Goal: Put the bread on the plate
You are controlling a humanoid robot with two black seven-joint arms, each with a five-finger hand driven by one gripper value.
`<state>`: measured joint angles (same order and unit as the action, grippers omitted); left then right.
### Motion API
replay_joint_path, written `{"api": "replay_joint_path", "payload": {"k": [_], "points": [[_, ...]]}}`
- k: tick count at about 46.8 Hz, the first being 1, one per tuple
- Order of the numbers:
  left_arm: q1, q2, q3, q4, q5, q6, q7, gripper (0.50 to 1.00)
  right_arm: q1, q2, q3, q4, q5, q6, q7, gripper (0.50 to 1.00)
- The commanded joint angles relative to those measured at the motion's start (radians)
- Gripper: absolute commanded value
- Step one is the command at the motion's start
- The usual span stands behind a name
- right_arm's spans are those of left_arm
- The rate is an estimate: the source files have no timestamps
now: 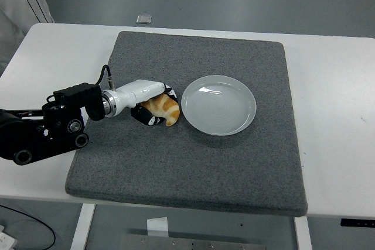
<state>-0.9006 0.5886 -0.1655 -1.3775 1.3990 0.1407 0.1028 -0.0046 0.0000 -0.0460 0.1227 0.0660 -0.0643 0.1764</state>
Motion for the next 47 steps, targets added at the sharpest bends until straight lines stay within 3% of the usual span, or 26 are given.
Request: {"api": "replay_joint_path", "payload": {"k": [1, 3, 7, 47], "points": [[-0.001, 0.000, -0.002, 0.000, 0.012, 0.000, 0.000, 0.630, 0.000, 0.000, 0.000, 0.000, 0.000, 0.000, 0.000, 0.932], [-0.001, 0.002, -0.002, 0.000, 0.018, 0.000, 0.000, 0.604, 0.000, 0.000, 0.000, 0.000, 0.000, 0.000, 0.000, 0.932], [-0.001, 0.003, -0.002, 0.000, 0.035, 0.002, 0.000, 0.500, 0.000, 0.000, 0.000, 0.000, 0.000, 0.000, 0.000, 0.932], [-0.057, 0.060, -0.062, -0.005, 0.075, 0.000, -0.015, 0.500, 0.000, 0.000, 0.000, 0.000, 0.000, 0.000, 0.000, 0.932]]}}
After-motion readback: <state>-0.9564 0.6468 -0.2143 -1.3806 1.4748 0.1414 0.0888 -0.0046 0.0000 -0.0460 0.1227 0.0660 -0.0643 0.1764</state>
